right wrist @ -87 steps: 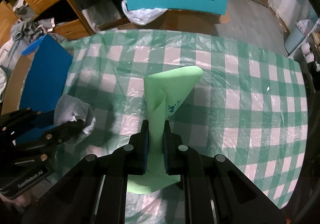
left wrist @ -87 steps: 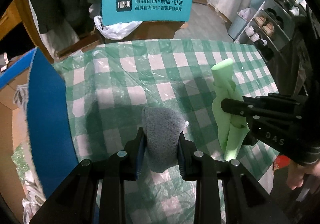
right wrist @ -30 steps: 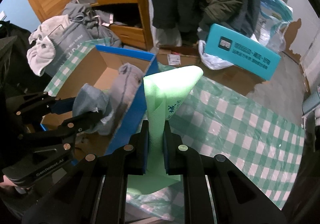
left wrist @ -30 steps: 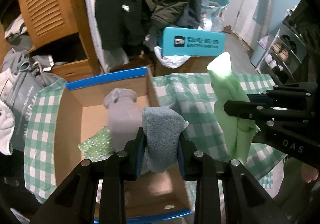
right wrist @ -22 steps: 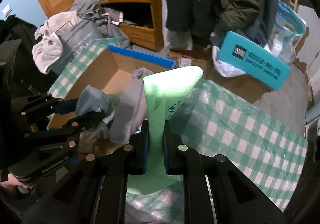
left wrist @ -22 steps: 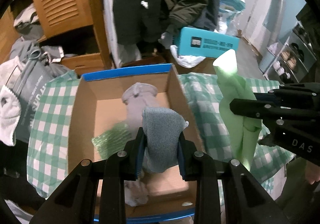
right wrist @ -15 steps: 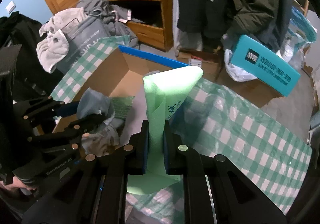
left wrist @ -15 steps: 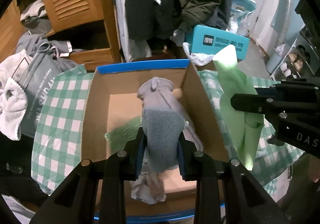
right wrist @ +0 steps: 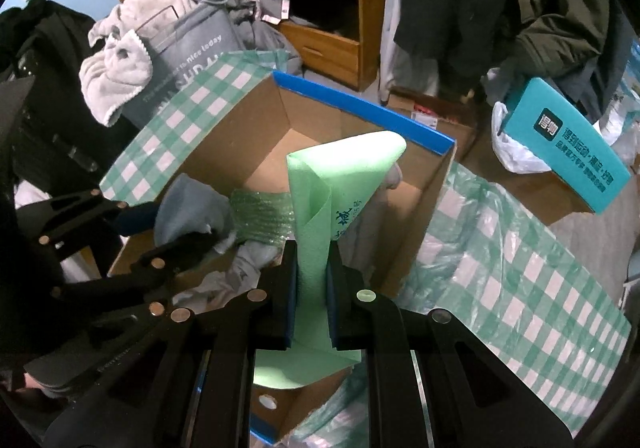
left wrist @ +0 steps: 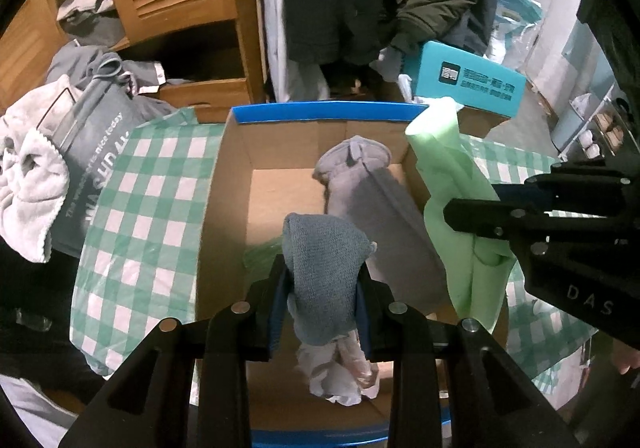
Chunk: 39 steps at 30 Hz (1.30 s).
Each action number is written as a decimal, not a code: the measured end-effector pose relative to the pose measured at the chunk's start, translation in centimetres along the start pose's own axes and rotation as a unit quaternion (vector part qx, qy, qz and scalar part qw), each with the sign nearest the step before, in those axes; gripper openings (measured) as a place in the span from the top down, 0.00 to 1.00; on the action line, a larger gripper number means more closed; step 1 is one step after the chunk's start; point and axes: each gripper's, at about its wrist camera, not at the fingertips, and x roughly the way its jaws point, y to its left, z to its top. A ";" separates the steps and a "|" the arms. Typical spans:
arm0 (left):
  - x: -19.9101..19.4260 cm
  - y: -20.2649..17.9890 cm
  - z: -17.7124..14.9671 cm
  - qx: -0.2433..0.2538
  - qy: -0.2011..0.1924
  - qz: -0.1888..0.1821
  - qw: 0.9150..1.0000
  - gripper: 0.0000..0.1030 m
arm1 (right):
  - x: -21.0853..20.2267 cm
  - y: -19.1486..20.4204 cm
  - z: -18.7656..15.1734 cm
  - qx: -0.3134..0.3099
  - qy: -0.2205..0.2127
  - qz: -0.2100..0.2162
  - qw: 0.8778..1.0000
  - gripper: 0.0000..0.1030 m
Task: Organize soft objects
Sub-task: 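Open both grippers to drop the grey sock and green cloth into the box, then move both grippers away from the box back over the checked tablecloth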
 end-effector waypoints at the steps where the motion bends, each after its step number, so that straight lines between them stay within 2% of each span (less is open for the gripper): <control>1: 0.0 0.1 0.0 -0.001 -0.001 0.002 1.000 0.67 | 0.1 0.0 0.0 0.000 0.001 0.000 1.000 0.87; 3: 0.0 0.2 0.1 0.000 -0.002 0.003 1.000 0.61 | 0.1 -0.1 0.0 -0.001 0.000 -0.002 1.000 0.83; 5: 0.1 0.2 0.1 0.002 -0.001 0.011 1.000 0.56 | 0.0 -0.2 0.0 0.001 0.001 -0.003 1.000 0.64; 6: 0.1 0.2 0.1 0.005 -0.001 0.013 1.000 0.55 | 0.0 -0.3 0.1 0.002 0.000 -0.003 1.000 0.61; 8: 0.2 0.2 0.1 0.006 0.002 0.017 1.000 0.50 | -0.3 -0.5 0.0 0.007 -0.005 -0.006 1.000 0.46; 9: 0.2 0.2 0.1 0.007 0.002 0.019 1.000 0.47 | -0.4 -0.6 0.0 0.009 -0.006 -0.008 1.000 0.44; 16: -0.5 0.0 0.2 0.007 -0.006 0.016 1.000 0.39 | -1.3 -1.8 -0.3 0.022 -0.009 -0.011 1.000 0.43; 26: -1.7 -2.5 0.4 0.033 -0.015 0.008 0.999 0.38 | -2.9 -3.5 -1.8 0.029 -0.011 -0.026 0.999 0.42; 30: -2.0 -3.8 0.4 0.048 -0.019 0.000 0.999 0.32 | -3.9 -3.9 -2.4 0.030 -0.015 -0.030 0.999 0.41; 39: -2.0 -7.0 0.1 0.078 -0.014 -0.012 0.997 0.32 | -5.8 -5.4 -4.4 0.035 -0.021 -0.041 0.998 0.40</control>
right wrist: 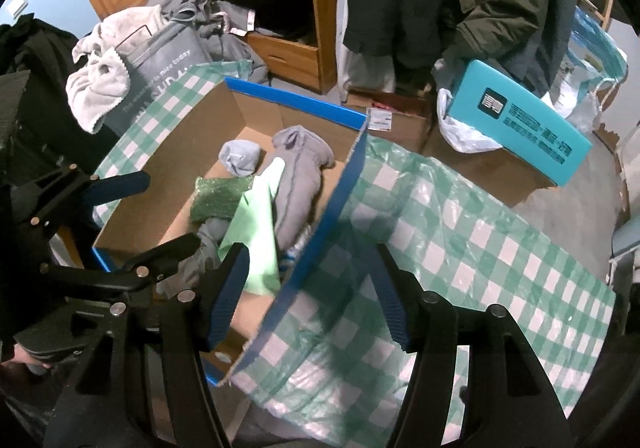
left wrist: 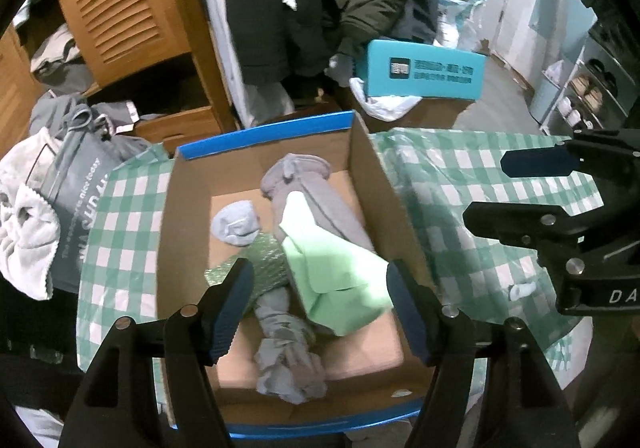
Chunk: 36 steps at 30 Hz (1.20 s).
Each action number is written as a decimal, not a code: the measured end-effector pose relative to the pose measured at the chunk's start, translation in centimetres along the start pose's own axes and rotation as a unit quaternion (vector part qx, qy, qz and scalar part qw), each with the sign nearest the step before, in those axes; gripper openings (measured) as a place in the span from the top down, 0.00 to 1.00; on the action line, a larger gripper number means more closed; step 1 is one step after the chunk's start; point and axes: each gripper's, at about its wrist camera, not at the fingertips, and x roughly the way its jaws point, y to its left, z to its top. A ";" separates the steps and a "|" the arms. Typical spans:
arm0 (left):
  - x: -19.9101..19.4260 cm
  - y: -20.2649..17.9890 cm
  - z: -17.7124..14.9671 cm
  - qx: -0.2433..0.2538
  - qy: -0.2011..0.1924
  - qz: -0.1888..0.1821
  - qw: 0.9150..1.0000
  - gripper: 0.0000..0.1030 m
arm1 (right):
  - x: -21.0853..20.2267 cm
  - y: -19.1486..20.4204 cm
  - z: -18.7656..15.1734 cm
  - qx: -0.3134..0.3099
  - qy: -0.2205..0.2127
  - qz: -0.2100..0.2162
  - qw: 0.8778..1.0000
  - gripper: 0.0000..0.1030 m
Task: Organize soft objects
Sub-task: 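Move both grippers away from the box back over the checked tablecloth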
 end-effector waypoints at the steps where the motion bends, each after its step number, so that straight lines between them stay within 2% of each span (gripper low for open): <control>1: 0.1 -0.4 0.0 0.002 0.001 -0.002 1.000 0.31 | -0.2 -0.3 -0.3 0.002 0.000 -0.001 1.000 0.40; 18: 1.1 -7.1 0.8 0.056 0.020 -0.027 0.998 0.28 | -2.5 -7.7 -5.4 0.063 0.002 -0.031 0.998 0.40; 25: 1.7 -9.2 1.3 0.070 0.025 -0.032 0.997 0.25 | -2.5 -11.0 -7.6 0.096 0.009 -0.040 0.995 0.40; 36: 3.5 -13.3 1.2 0.103 0.044 -0.040 0.993 0.25 | -2.2 -15.0 -11.1 0.142 0.026 -0.050 0.988 0.40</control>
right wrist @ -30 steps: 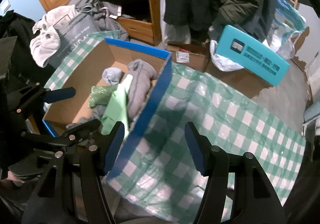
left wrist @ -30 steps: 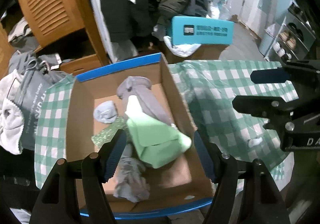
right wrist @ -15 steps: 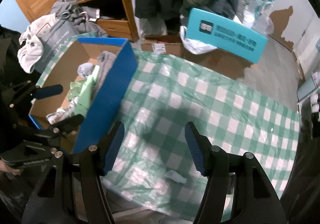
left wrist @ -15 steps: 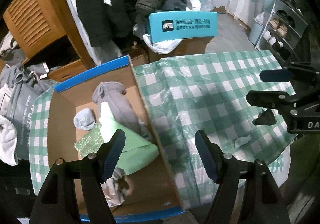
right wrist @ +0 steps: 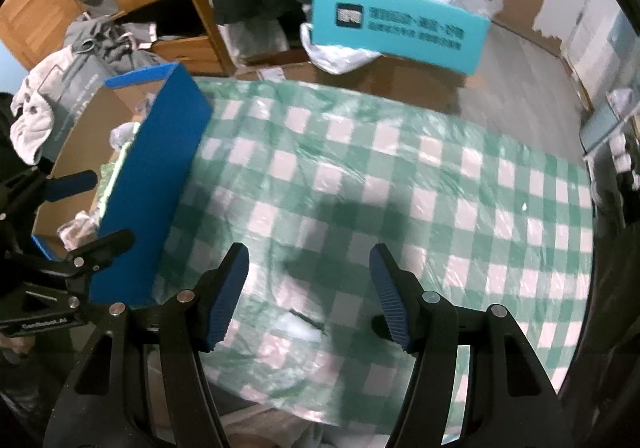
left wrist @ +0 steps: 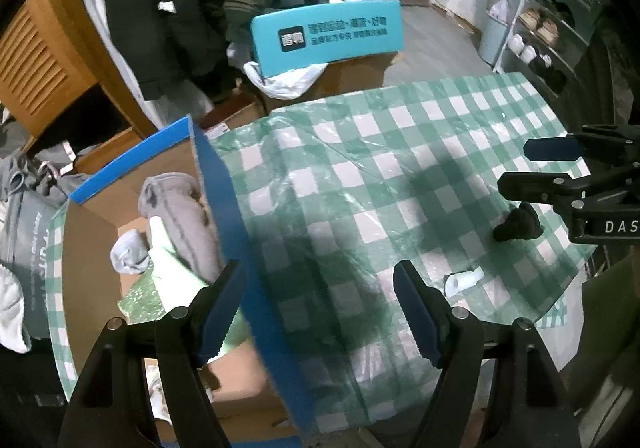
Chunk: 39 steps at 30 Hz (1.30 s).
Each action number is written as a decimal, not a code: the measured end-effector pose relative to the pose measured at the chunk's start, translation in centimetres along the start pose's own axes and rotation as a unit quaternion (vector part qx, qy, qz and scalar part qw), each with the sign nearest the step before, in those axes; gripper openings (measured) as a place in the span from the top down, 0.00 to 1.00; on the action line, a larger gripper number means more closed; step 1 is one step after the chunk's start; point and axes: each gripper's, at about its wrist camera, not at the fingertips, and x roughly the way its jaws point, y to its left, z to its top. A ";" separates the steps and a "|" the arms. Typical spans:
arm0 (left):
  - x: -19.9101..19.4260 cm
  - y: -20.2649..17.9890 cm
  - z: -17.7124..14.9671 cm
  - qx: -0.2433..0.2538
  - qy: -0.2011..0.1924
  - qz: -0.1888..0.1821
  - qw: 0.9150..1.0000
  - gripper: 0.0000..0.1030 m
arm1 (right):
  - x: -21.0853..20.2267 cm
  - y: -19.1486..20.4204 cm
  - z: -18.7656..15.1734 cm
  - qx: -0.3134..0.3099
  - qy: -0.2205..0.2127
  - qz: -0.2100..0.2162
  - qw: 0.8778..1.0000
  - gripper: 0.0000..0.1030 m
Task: Organize soft objects
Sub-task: 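Move both grippers away from the box back over the checked tablecloth, then grasp the black sock with the right gripper while the left grasps the small white scrap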
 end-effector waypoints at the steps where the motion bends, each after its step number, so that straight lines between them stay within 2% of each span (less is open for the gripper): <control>1: 0.3 -0.4 0.1 0.003 0.002 -0.002 1.000 0.25 | 0.0 -0.5 -0.2 0.004 0.001 -0.002 1.000 0.40; 9: 2.5 -3.3 0.1 0.026 0.023 -0.021 0.999 0.25 | 0.2 -3.6 -2.0 0.029 0.010 -0.025 0.999 0.40; 19: 5.4 -6.1 -0.2 0.039 0.051 -0.049 0.997 0.25 | 3.1 -7.2 -4.4 0.057 0.051 -0.040 0.996 0.40; 27: 7.3 -7.7 -0.8 0.045 0.066 -0.078 0.994 0.25 | 4.2 -8.2 -6.1 0.051 0.074 -0.036 0.995 0.40; 39: 8.7 -11.4 -2.0 0.107 0.087 -0.100 0.985 0.23 | 6.2 -8.8 -7.7 0.035 0.110 -0.044 0.992 0.40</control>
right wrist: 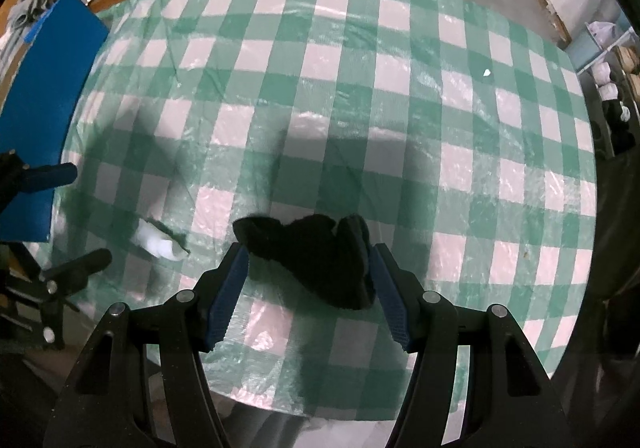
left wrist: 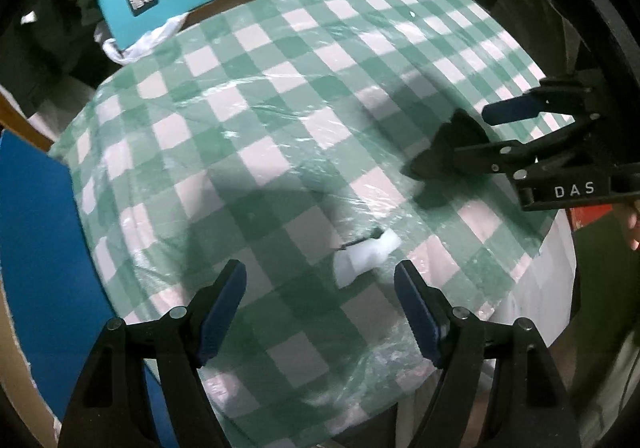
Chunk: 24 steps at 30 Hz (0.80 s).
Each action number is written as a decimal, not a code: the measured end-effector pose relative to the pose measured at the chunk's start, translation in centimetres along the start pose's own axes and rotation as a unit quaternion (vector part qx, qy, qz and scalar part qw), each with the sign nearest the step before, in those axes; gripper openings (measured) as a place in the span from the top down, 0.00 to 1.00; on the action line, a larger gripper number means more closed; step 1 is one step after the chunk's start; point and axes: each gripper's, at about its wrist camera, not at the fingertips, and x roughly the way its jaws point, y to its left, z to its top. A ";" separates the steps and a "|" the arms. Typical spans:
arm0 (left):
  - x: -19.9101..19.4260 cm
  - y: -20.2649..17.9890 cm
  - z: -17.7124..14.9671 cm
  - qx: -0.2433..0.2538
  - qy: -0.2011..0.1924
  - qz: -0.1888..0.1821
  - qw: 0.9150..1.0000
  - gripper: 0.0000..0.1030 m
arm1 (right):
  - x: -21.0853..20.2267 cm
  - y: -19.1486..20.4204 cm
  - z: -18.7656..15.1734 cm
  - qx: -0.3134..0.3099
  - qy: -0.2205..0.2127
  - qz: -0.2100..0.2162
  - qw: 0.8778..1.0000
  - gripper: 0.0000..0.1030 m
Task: Organize soft objects
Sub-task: 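Grasp the black sock with the right gripper while the left grasps the small white scrap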
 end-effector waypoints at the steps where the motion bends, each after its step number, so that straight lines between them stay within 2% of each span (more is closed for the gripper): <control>1: 0.3 -0.2 0.0 0.001 0.003 -0.003 1.000 0.23 | 0.1 0.0 -0.1 -0.003 0.002 -0.001 1.000 0.40; 12: 3.4 -1.0 0.3 0.008 0.036 -0.008 0.999 0.23 | 1.9 -0.8 -0.7 -0.009 0.018 -0.002 1.000 0.40; 24: 5.0 -2.0 1.3 0.021 0.028 -0.016 0.999 0.23 | 4.4 -1.2 0.0 -0.027 0.010 -0.011 1.000 0.40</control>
